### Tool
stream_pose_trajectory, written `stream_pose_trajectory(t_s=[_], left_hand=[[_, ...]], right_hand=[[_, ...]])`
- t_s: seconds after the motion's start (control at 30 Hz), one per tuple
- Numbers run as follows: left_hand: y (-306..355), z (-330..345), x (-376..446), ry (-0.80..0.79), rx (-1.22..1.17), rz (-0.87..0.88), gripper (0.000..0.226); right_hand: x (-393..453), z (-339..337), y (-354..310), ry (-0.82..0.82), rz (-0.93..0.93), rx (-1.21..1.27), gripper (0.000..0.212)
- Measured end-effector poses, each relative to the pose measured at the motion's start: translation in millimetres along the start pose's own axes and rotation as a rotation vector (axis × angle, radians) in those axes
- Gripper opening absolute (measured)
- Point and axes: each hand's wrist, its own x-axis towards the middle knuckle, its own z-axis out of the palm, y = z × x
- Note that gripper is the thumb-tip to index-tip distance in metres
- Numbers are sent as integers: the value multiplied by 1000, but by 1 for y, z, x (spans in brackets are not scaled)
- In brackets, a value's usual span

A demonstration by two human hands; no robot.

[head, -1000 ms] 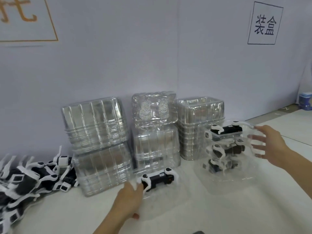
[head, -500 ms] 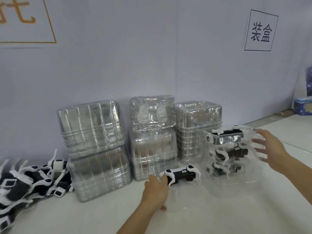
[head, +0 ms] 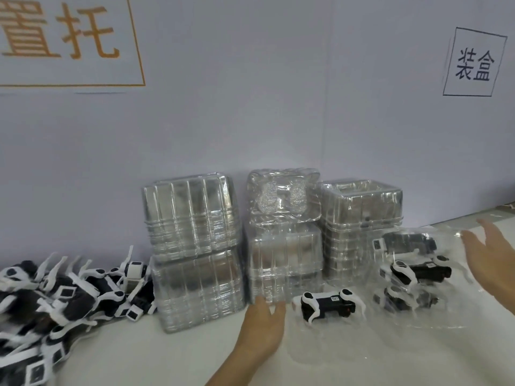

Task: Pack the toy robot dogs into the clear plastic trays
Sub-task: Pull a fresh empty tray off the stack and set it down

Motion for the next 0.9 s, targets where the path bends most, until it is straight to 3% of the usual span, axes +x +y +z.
stream_pose_trajectory(t_s=[0.13, 0.23, 0.4, 0.5, 0.6, 0.7, 0.9], left_hand=[[-6, -53, 6, 274, 74, 230, 11], [2, -103, 10, 502, 189, 402, 3], [38, -188, 29, 775, 495, 626, 36], [63, -226, 44, 693, 678, 585, 52], [84, -246, 61, 474, 900, 493, 55], [95, -253, 71, 240, 824, 449, 50], [100, -257, 87, 256, 654, 464, 36]], right_hand=[[-30, 16, -46, 79, -392, -143, 46], [-65, 46, -97, -25, -675, -132, 37], [-116, 119, -185, -364, -860, -52, 36], [-142, 164, -227, -495, -919, -4, 29], [-164, 201, -252, -560, -739, 87, 19], [-176, 228, -256, -611, -472, 243, 27], [-172, 247, -240, -683, -316, 284, 27]])
